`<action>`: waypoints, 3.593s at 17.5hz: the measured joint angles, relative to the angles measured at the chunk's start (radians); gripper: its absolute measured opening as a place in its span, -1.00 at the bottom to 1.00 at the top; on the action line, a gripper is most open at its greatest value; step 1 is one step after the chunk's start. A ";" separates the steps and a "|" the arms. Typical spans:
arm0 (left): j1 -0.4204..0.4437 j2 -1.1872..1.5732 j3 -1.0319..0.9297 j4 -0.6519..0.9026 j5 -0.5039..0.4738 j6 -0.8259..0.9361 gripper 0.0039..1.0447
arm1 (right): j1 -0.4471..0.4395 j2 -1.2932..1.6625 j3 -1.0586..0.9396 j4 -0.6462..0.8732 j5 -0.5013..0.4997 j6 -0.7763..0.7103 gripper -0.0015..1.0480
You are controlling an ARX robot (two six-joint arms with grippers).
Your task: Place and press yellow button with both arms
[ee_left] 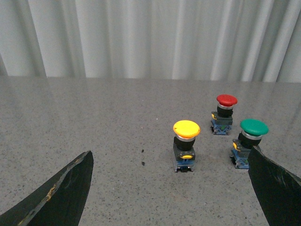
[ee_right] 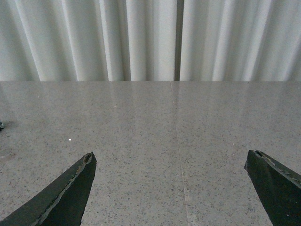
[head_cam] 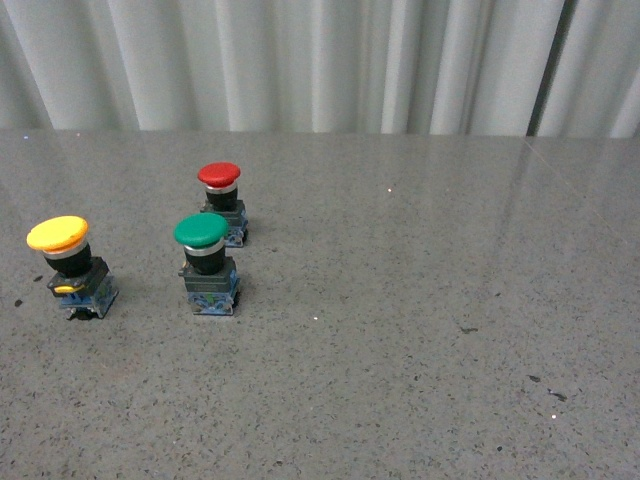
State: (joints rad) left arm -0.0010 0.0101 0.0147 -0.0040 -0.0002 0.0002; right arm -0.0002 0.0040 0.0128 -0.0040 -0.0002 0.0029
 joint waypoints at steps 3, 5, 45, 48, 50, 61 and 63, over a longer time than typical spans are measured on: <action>0.000 0.000 0.000 0.000 0.000 0.000 0.88 | 0.000 0.000 0.000 0.000 0.000 0.000 0.87; 0.000 0.000 0.000 0.000 0.000 0.000 0.88 | 0.000 0.000 0.000 0.000 0.000 0.000 0.87; -0.113 1.539 0.640 0.290 -0.066 -0.026 0.35 | 0.000 0.000 0.000 0.000 0.000 0.000 0.87; -0.120 1.501 0.640 0.267 -0.091 -0.014 -0.35 | 0.000 0.000 0.000 0.000 0.000 0.000 0.87; -0.158 1.410 0.644 0.229 -0.113 0.009 -0.41 | 0.000 0.000 0.000 0.000 0.000 0.000 0.87; -0.582 1.683 1.133 0.142 -0.216 -0.109 -0.42 | 0.000 0.000 0.000 0.000 0.000 0.000 0.87; -0.609 1.747 1.151 0.156 -0.211 -0.141 -0.42 | 0.000 0.000 0.000 0.000 0.000 0.000 0.87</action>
State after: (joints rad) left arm -0.6102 1.7573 1.1656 0.1524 -0.2108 -0.1406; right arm -0.0002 0.0040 0.0128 -0.0044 -0.0002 0.0025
